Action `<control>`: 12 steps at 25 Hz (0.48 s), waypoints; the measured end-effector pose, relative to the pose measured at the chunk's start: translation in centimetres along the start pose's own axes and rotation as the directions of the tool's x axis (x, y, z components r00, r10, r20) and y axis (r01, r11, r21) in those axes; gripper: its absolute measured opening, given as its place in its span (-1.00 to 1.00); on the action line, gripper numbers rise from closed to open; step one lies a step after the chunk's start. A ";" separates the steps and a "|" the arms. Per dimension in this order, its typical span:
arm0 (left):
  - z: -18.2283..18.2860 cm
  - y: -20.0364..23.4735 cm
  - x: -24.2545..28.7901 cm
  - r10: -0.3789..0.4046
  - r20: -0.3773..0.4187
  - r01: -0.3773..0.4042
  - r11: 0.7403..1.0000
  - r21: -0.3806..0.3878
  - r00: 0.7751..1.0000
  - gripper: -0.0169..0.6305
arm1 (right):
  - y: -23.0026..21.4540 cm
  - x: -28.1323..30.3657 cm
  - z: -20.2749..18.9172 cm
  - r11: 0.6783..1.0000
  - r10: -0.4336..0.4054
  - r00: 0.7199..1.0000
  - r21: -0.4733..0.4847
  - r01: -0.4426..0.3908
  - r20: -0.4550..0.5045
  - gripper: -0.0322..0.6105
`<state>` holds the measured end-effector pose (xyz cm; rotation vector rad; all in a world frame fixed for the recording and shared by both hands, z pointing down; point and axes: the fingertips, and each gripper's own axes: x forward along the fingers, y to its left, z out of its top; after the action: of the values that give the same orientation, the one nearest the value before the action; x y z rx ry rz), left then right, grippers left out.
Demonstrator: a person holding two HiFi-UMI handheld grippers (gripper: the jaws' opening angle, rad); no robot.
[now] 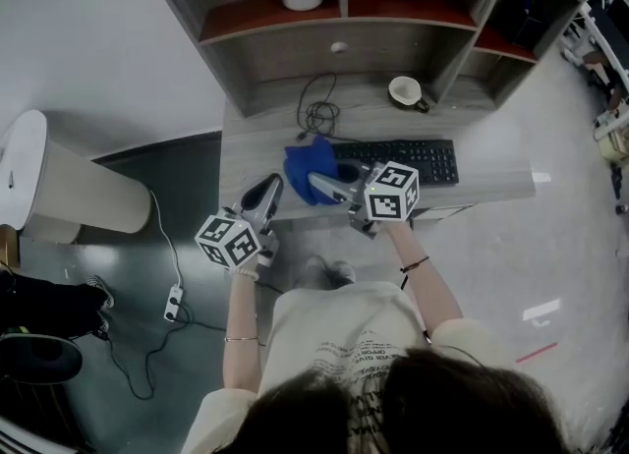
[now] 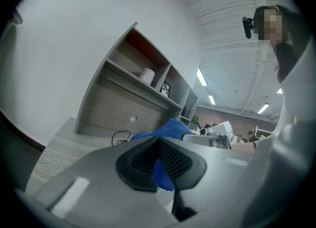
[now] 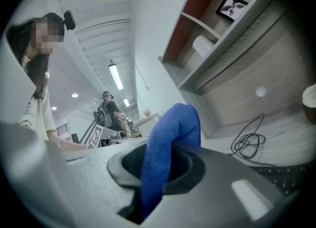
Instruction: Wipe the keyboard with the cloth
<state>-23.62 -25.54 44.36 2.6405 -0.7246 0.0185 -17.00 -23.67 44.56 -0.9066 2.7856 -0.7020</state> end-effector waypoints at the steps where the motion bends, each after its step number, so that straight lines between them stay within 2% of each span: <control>1: 0.1 -0.4 0.0 -0.006 0.004 0.006 1.000 0.011 1.000 -0.96 | 0.3 -0.3 0.2 1.000 0.007 1.000 -0.011 -0.007 0.008 -0.74; 12: 1.2 -3.2 -0.6 -0.039 0.040 0.035 0.995 0.092 0.998 -0.96 | 2.9 -2.1 1.8 0.992 0.071 0.995 -0.109 -0.063 0.073 -0.74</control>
<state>-22.67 -23.15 41.98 2.7490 -0.7035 -0.0138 -16.36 -21.12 41.62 -0.8348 2.7935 -0.5014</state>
